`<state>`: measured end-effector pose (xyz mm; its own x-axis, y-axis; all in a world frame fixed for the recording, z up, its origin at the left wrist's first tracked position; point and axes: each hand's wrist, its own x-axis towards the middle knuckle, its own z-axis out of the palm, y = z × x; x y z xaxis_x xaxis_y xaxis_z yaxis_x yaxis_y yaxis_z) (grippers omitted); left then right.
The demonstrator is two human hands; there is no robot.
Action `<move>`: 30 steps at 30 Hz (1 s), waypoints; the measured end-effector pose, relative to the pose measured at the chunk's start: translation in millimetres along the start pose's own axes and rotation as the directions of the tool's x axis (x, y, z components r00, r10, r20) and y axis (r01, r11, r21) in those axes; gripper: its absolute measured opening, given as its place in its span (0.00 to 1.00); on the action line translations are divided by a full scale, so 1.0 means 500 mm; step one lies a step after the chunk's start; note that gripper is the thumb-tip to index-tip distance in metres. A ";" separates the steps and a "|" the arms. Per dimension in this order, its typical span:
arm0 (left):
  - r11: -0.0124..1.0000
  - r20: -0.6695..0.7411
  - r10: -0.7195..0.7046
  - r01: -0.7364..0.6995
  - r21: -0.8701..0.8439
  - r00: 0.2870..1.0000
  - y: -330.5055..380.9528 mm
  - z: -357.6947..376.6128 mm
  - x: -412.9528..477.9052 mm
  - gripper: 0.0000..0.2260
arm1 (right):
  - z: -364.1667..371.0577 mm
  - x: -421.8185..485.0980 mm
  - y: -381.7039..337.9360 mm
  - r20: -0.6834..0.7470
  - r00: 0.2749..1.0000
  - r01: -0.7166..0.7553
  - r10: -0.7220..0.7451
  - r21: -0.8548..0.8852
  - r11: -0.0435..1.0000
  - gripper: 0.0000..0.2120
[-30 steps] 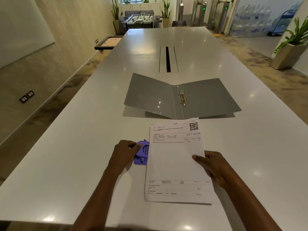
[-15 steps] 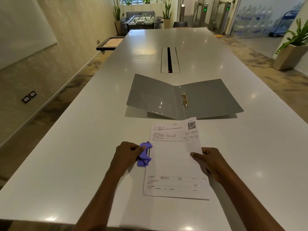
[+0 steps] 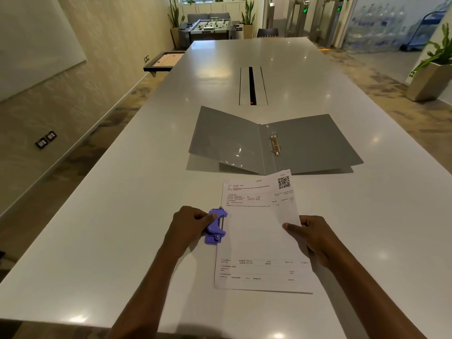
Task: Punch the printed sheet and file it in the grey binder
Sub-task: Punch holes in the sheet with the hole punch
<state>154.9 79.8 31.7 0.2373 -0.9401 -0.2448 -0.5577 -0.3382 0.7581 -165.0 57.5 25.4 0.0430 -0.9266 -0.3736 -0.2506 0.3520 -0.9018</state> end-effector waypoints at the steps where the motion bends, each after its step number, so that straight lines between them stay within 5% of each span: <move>1: 1.000 -0.001 0.001 -0.001 0.003 1.000 0.000 0.000 0.000 0.16 | -0.001 -0.001 0.004 0.008 1.000 -0.002 0.002 0.008 1.000 0.04; 30: 0.999 0.011 0.002 -0.002 -0.054 1.000 -0.010 -0.004 0.005 0.12 | 0.023 0.026 0.030 -0.025 1.000 0.003 0.000 0.100 0.995 0.06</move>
<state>159.8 79.2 28.4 0.2274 -0.9413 -0.2497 -0.5140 -0.3338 0.7902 -157.1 52.2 4.5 0.0189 -0.9297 -0.3678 -0.1529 0.3609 -0.9200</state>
